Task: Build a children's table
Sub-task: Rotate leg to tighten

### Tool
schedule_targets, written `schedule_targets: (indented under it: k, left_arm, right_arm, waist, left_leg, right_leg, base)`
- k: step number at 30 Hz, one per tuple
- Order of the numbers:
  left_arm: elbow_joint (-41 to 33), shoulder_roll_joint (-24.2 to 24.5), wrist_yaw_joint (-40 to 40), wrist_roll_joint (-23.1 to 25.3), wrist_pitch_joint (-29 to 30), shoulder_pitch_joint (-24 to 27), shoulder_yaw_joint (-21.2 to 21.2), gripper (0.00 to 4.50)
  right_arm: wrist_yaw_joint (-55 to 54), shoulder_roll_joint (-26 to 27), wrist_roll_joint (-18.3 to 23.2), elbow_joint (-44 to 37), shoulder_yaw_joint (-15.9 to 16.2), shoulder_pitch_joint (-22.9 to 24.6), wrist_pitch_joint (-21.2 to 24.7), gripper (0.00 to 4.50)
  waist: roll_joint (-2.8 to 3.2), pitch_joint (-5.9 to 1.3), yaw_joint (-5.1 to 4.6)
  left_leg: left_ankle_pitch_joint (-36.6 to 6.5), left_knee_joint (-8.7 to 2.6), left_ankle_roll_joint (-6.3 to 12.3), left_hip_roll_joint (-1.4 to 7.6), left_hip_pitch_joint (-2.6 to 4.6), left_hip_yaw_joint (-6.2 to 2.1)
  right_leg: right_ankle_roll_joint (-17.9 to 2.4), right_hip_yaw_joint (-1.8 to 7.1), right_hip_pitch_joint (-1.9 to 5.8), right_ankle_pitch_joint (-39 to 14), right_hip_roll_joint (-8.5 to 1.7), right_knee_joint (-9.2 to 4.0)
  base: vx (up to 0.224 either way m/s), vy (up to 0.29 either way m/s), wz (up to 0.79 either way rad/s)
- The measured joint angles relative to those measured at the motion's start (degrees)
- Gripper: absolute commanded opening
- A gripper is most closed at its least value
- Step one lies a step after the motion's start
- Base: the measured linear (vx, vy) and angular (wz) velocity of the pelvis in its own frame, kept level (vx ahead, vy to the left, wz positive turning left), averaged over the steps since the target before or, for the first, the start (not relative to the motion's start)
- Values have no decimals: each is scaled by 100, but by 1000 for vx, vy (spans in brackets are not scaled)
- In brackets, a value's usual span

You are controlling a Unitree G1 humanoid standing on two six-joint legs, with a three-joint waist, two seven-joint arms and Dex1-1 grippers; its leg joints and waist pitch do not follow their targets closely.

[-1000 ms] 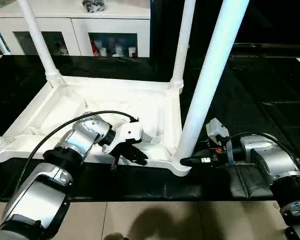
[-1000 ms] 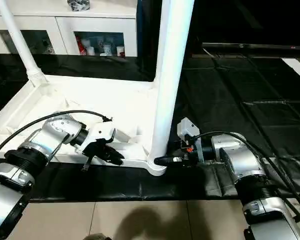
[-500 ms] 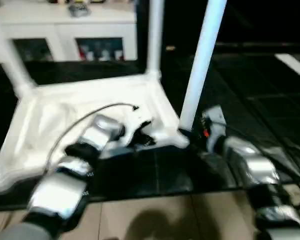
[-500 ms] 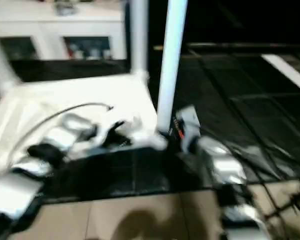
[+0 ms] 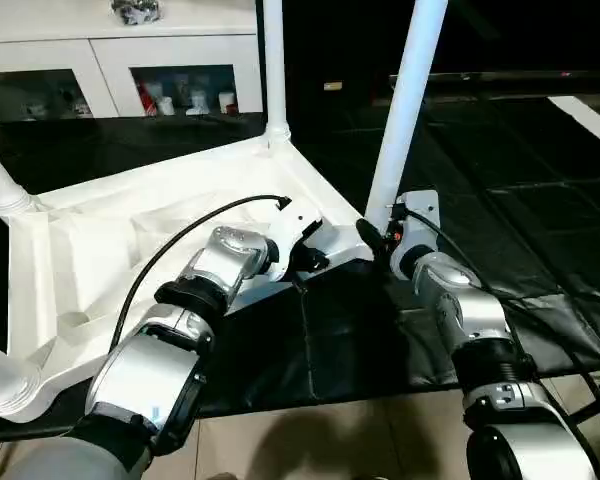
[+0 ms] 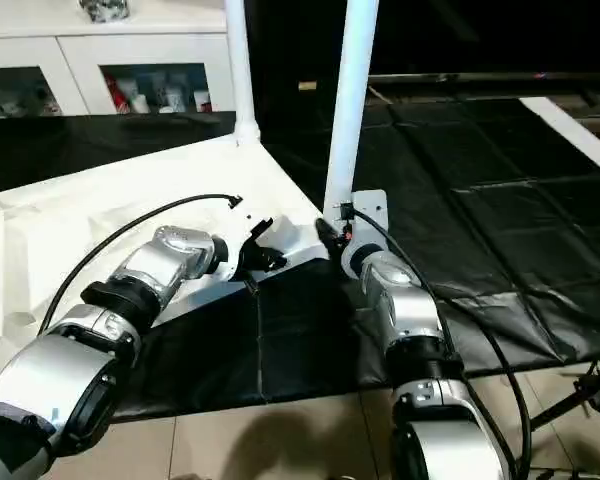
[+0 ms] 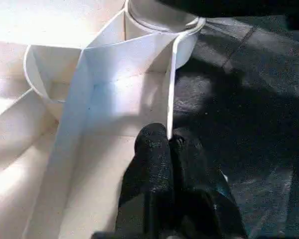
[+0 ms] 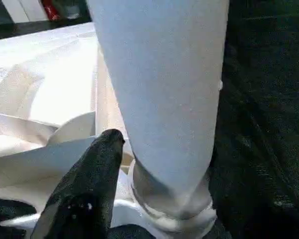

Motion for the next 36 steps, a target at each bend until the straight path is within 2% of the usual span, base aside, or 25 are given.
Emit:
schedule_targets:
  k: [4, 5, 7, 9, 16, 36]
  left_arm:
    - [-9, 96, -63, 45, -91, 4, -20, 0]
    - [-71, 181, -197, 53, -120, 36, -67, 0]
    - [-148, 224, -381, 55, -172, 99, -134, 0]
    - [-159, 245, -484, 54, -213, 133, -137, 0]
    - [-159, 243, -484, 55, -225, 134, -137, 0]
    - [-159, 243, -484, 55, -225, 134, -138, 0]
  right_arm:
    - [713, -198, 100, -241, 219, 368, -60, 336]
    - [1189, -458, 180, -434, 376, 593, -83, 348]
    - [1707, -743, 283, -636, 471, 805, -102, 361]
    - [1940, -884, 318, -679, 455, 852, -102, 384]
    - [2036, -842, 366, -697, 473, 852, -102, 446]
    - [2057, -843, 370, -697, 472, 852, -102, 449]
  waist:
    - [0, 3, -49]
    - [1, 3, -41]
    - [0, 4, -12]
    - [0, 4, -3]
    - [0, 4, 2]
    - [0, 4, 4]
  left_leg:
    - [0, 8, 1, 2, 2, 2]
    - [-1, 9, -1, 2, 4, 3]
    - [-1, 11, 0, 2, 2, 3]
    - [-1, 14, -1, 2, 2, 3]
    - [-1, 16, -3, 3, 2, 3]
    - [-1, 15, -4, 3, 2, 2]
  right_leg:
    - [-4, 1, 0, 7, 0, 1]
    - [-4, 1, 1, 7, 0, 1]
    - [-4, 1, 1, 7, 0, 1]
    - [-4, 2, 2, 9, 0, 2]
    - [-4, 2, 2, 11, 0, 4]
    - [-4, 2, 2, 11, 0, 3]
  base:
    - [0, 0, 0]
    - [0, 0, 0]
    - [0, 0, 0]
    - [0, 0, 0]
    - [0, 0, 0]
    - [0, 0, 0]
